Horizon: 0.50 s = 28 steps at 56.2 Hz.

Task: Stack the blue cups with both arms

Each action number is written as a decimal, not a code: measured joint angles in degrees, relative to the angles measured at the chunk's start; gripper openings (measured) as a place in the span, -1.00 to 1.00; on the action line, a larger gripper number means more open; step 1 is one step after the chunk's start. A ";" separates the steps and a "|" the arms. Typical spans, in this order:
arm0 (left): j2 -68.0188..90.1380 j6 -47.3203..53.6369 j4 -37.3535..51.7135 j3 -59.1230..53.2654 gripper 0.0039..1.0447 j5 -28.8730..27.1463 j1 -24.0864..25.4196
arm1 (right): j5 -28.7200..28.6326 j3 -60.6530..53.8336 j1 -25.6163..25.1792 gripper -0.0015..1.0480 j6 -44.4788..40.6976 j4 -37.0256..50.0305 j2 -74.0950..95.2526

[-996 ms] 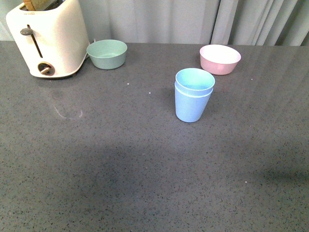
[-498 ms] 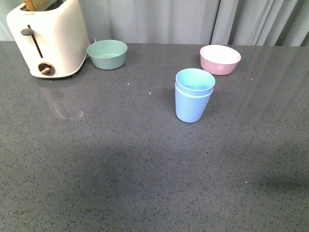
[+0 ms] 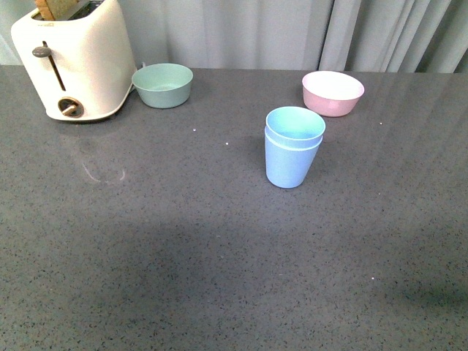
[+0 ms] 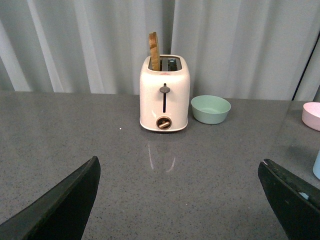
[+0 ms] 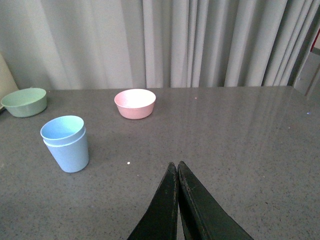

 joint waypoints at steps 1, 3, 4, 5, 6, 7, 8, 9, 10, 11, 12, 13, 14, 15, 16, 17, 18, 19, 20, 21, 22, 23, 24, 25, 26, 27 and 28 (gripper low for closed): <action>0.00 0.00 0.00 0.00 0.84 0.02 0.00 | 0.02 0.00 0.00 -0.96 0.00 -0.02 -0.04; 0.00 0.00 0.00 0.00 0.84 0.02 0.00 | 0.00 0.00 0.00 -0.96 0.00 -0.04 -0.07; 0.00 0.00 0.00 0.00 0.83 0.02 0.00 | -0.02 0.00 0.00 -0.96 0.00 -0.07 -0.11; 0.00 0.00 0.00 0.00 0.84 0.02 0.00 | -0.02 0.00 0.00 -0.96 0.00 -0.07 -0.13; 0.00 0.00 0.00 0.00 0.84 0.02 0.00 | -0.02 0.00 0.00 -0.96 0.00 -0.09 -0.13; 0.00 0.00 0.00 0.00 0.84 0.00 0.00 | -0.02 0.00 0.00 -0.96 0.00 -0.09 -0.13; 0.00 0.00 0.00 0.00 0.83 0.02 0.00 | -0.02 0.00 0.00 -0.96 0.00 -0.09 -0.13; 0.00 0.00 0.00 0.00 0.84 0.02 0.00 | -0.02 0.00 0.00 -0.96 0.00 -0.09 -0.13; 0.00 0.00 0.00 0.00 0.83 0.02 0.00 | -0.02 0.00 0.00 -0.96 0.00 -0.09 -0.13; 0.00 0.00 0.00 0.00 0.83 0.02 0.00 | -0.02 0.00 0.00 -0.96 0.00 -0.09 -0.13; 0.00 0.00 0.00 0.00 0.84 0.02 0.00 | -0.02 0.00 0.00 -0.96 0.00 -0.09 -0.15; 0.00 0.00 0.00 0.00 0.84 0.02 0.00 | -0.02 0.00 0.00 -0.96 0.00 -0.09 -0.17; 0.00 0.00 0.00 0.00 0.83 0.02 0.00 | -0.02 0.00 0.00 -0.96 -0.02 -0.09 -0.17; 0.00 -0.02 0.00 0.00 0.84 0.02 0.00 | -0.02 0.00 0.00 -0.96 -0.02 -0.09 -0.20; 0.00 0.00 0.00 0.00 0.83 0.02 0.00 | -0.02 0.00 0.00 -0.96 0.00 -0.09 -0.20; 0.00 0.00 0.00 0.00 0.84 0.02 0.00 | -0.02 0.00 0.00 -0.96 -0.04 -0.09 -0.20; 0.00 0.00 0.00 0.00 0.83 0.02 0.00 | -0.02 0.00 0.00 -0.93 -0.07 -0.09 -0.20; 0.00 0.00 0.00 0.00 0.83 0.02 0.00 | -0.02 0.00 0.00 -0.84 -0.02 -0.11 -0.20; 0.00 0.00 0.00 0.00 0.84 0.02 0.00 | 0.00 0.00 0.00 -0.77 -0.02 -0.11 -0.20; 0.00 0.00 0.00 0.00 0.83 0.02 0.00 | -0.02 0.00 0.00 -0.67 -0.02 -0.11 -0.20; 0.00 0.00 0.00 0.00 0.83 0.02 0.00 | -0.02 0.00 0.00 -0.60 -0.02 -0.11 -0.20; 0.00 -0.02 0.00 0.00 0.83 0.02 0.00 | -0.02 0.00 0.00 -0.50 -0.02 -0.11 -0.20; 0.00 0.00 0.00 0.00 0.83 0.02 0.00 | 0.00 0.00 0.00 -0.43 -0.02 -0.11 -0.20; 0.00 0.00 0.00 0.00 0.84 0.02 0.00 | 0.00 0.00 0.00 -0.33 -0.02 -0.11 -0.20; 0.00 0.00 0.00 0.00 0.83 0.02 0.00 | -0.02 0.00 0.00 -0.26 -0.02 -0.11 -0.20; 0.00 0.00 0.00 0.00 0.83 0.02 0.00 | -0.02 0.00 0.00 -0.20 -0.02 -0.11 -0.20; 0.00 0.00 0.00 0.00 0.84 0.02 0.00 | -0.02 0.00 0.00 -0.13 -0.02 -0.11 -0.20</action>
